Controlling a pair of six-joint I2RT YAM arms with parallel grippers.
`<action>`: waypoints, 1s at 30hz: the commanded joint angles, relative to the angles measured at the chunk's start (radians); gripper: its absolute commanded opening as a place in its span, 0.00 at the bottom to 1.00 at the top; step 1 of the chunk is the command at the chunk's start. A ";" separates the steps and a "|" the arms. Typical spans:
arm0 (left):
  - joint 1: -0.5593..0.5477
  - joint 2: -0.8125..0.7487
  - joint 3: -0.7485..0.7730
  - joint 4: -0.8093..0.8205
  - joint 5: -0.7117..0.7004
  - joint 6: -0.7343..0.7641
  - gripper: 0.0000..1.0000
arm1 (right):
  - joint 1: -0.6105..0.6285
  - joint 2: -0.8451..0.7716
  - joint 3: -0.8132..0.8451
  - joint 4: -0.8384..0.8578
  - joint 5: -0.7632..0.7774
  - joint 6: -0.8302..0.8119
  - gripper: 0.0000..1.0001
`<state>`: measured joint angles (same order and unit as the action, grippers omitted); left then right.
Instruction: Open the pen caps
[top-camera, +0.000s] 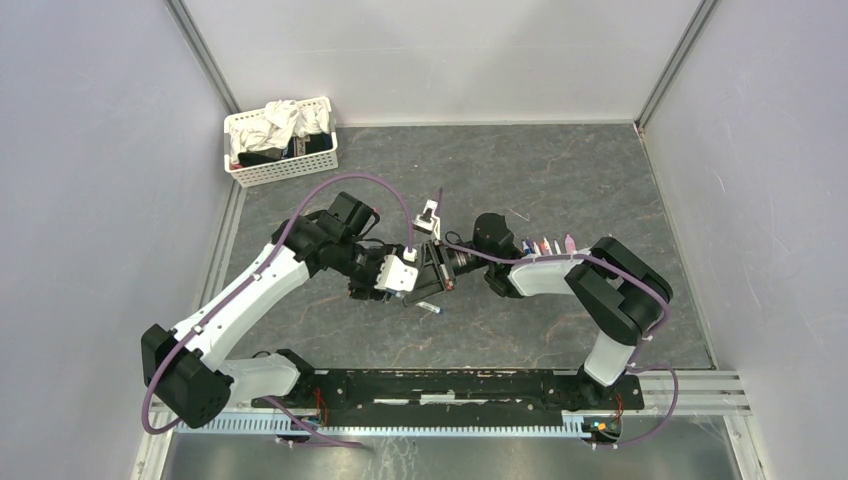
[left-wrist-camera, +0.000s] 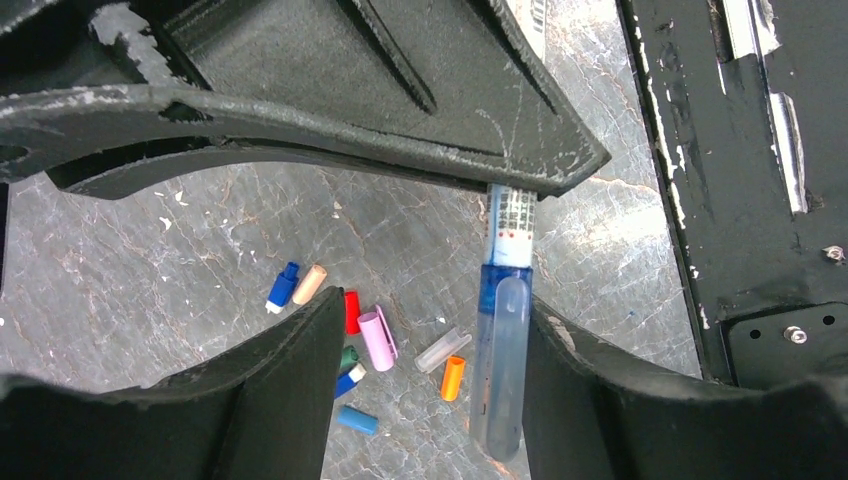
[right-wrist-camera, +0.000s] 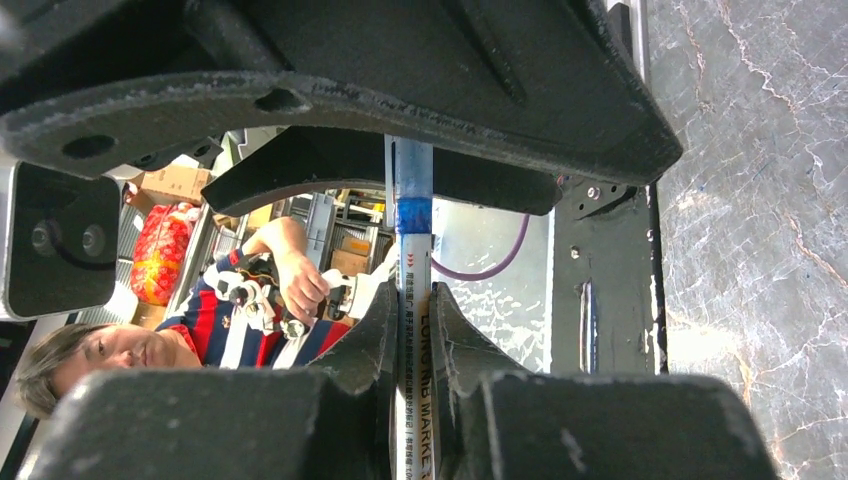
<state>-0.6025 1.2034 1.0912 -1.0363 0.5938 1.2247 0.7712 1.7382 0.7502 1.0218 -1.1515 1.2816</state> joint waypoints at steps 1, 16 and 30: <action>-0.005 -0.006 0.040 0.028 0.016 0.028 0.65 | 0.000 0.018 0.047 0.000 -0.004 -0.019 0.00; -0.016 -0.006 0.018 0.018 0.008 0.034 0.14 | 0.000 0.013 0.113 -0.289 0.044 -0.180 0.03; -0.021 -0.010 0.018 0.004 0.069 0.004 0.02 | 0.079 0.015 0.167 -0.364 0.021 -0.233 0.32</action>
<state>-0.6186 1.2041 1.0954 -1.0660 0.5907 1.2358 0.8383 1.7527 0.9028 0.5892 -1.1213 1.0061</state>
